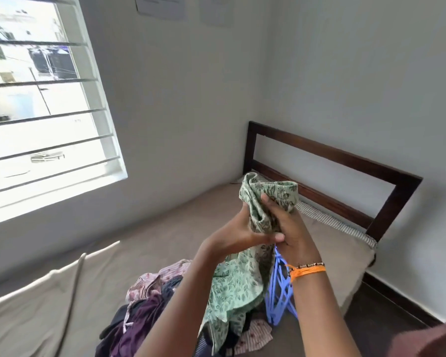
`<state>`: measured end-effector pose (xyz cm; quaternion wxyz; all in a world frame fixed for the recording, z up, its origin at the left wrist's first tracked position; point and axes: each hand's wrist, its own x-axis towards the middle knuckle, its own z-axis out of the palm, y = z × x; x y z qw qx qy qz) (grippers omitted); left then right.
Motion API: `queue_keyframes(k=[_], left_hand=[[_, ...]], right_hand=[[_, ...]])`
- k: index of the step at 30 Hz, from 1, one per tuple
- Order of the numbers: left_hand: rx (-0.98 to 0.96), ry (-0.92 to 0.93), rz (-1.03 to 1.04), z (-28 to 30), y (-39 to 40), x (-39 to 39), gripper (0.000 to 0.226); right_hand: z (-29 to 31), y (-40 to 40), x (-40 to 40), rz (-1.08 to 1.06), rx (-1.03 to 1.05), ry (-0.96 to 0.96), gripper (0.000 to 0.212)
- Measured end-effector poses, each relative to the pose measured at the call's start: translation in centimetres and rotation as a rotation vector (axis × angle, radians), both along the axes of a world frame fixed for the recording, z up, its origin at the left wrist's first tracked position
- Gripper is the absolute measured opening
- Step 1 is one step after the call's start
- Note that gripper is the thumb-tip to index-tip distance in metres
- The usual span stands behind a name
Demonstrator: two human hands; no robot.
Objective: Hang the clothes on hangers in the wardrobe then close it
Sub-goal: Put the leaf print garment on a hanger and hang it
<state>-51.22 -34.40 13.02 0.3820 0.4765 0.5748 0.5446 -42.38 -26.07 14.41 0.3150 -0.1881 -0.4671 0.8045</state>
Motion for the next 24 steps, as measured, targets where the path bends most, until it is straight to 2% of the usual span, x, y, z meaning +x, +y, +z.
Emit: queue_keyframes(k=[3, 5, 6, 8, 11, 14, 16, 17, 18, 20, 22, 24], left_hand=[[0.013, 0.055, 0.240, 0.5, 0.6, 0.3, 0.037], [0.008, -0.025, 0.364, 1.0, 0.5, -1.1, 0.014], [0.012, -0.080, 0.399, 1.5, 0.3, -2.0, 0.012], [0.006, -0.163, 0.503, 2.6, 0.0, -4.0, 0.014], [-0.005, -0.159, 0.674, 4.6, 0.7, -4.9, 0.020], [0.054, -0.196, 0.665, 7.3, 1.5, -3.7, 0.020], [0.093, -0.239, 0.507, 9.1, 2.2, -2.6, 0.025], [0.115, -0.260, 0.379, 10.1, 2.3, -1.9, 0.030], [0.133, -0.238, 0.243, 10.9, 2.4, -1.2, 0.031], [0.199, -0.071, 0.071, 11.8, 2.6, -0.3, 0.022], [0.283, 0.060, 0.121, 12.2, 3.1, -0.4, 0.022], [0.322, 0.044, 0.280, 12.8, 3.2, -1.1, 0.014]], right_hand=[[0.9, 0.8, 0.7, -0.054, 0.101, -0.064, 0.036], [2.1, 2.5, 1.7, -0.136, 0.169, -0.083, 0.042], [2.8, 3.5, 2.3, -0.213, 0.200, -0.097, 0.036], [4.1, 4.9, 3.2, -0.410, 0.252, -0.175, 0.013], [4.8, 6.2, 3.0, -0.645, 0.369, -0.271, 0.030], [5.9, 6.0, 1.9, -0.724, 0.485, -0.265, 0.017], [6.7, 5.2, 1.0, -0.661, 0.548, -0.217, 0.010], [7.3, 4.5, 0.6, -0.593, 0.578, -0.185, 0.014], [8.1, 3.8, 0.5, -0.489, 0.591, -0.142, 0.019], [9.6, 2.9, 0.7, -0.197, 0.560, -0.035, 0.034], [10.9, 3.1, 1.9, -0.010, 0.553, 0.019, 0.046], [11.6, 3.8, 2.9, -0.098, 0.668, 0.005, 0.042]])
